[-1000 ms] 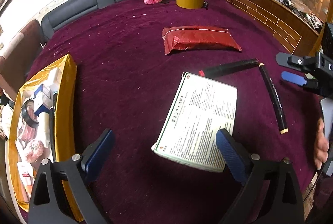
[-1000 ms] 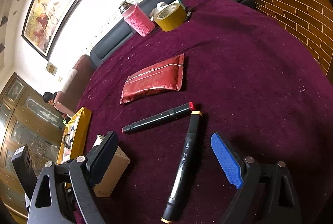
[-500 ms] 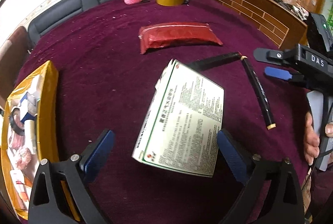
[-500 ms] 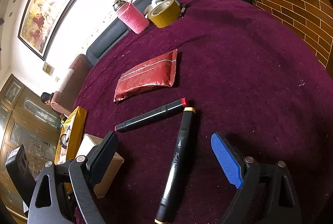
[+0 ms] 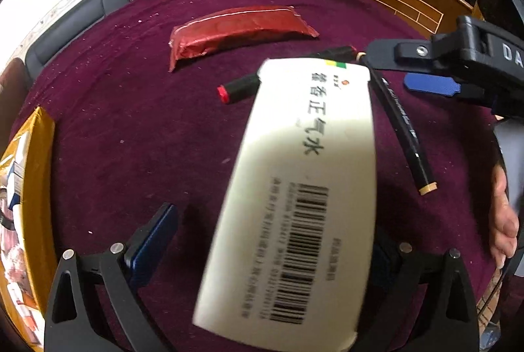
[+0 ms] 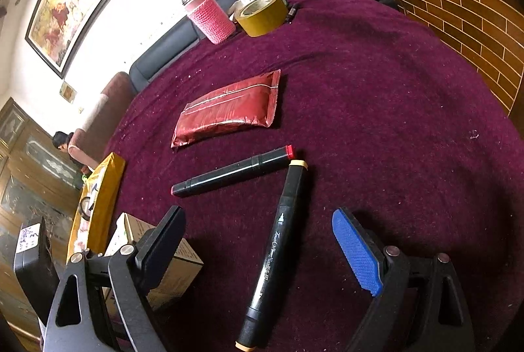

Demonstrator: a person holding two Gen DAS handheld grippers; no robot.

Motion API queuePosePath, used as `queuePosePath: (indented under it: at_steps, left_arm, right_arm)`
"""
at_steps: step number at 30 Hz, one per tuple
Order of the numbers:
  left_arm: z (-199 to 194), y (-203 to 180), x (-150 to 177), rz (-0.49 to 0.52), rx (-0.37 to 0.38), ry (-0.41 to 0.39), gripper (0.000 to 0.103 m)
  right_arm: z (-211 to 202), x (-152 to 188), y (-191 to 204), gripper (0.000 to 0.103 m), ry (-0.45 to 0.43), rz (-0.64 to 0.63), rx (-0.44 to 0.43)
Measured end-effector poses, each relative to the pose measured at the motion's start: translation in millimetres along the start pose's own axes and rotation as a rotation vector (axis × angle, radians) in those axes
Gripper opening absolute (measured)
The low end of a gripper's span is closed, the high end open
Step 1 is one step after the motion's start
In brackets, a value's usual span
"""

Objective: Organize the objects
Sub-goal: 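Grasp white medicine box with left tool while right tool grasps black marker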

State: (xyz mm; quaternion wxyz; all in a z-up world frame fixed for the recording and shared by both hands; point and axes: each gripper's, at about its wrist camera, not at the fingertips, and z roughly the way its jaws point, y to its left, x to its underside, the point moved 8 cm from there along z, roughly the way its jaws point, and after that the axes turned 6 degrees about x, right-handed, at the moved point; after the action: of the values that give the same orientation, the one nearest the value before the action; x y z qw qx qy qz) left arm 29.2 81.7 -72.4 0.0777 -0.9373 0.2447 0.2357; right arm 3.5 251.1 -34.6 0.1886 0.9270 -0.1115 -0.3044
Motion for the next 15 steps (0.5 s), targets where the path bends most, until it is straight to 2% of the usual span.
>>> queuePosePath:
  at_steps: [1,3,6,10,15]
  left_arm:
    - [-2.0,-1.7,-0.1,0.003,0.006,-0.014,0.084]
    - [-6.9,-4.4,-0.5,0.001,0.035,-0.038,0.042]
    - [-15.5,-0.7,-2.5,-0.013,0.024,-0.083,0.04]
    - [-33.2,3.7,-3.7,-0.044,0.051,-0.134,0.04]
    - [-51.1,7.4,1.7,-0.062,0.053,-0.16,0.04]
  right_arm:
    - [0.7,0.1,0.3,0.094,0.002,0.0,0.003]
    - [2.1,-0.1,-0.5,0.094,0.005,0.0,0.007]
    - [4.3,0.9,-0.3,0.094,0.009,-0.009,0.027]
    - [6.1,3.8,3.6,0.094,0.01,-0.039,0.063]
    - [12.8,7.4,8.5,0.094,0.009,-0.116,0.183]
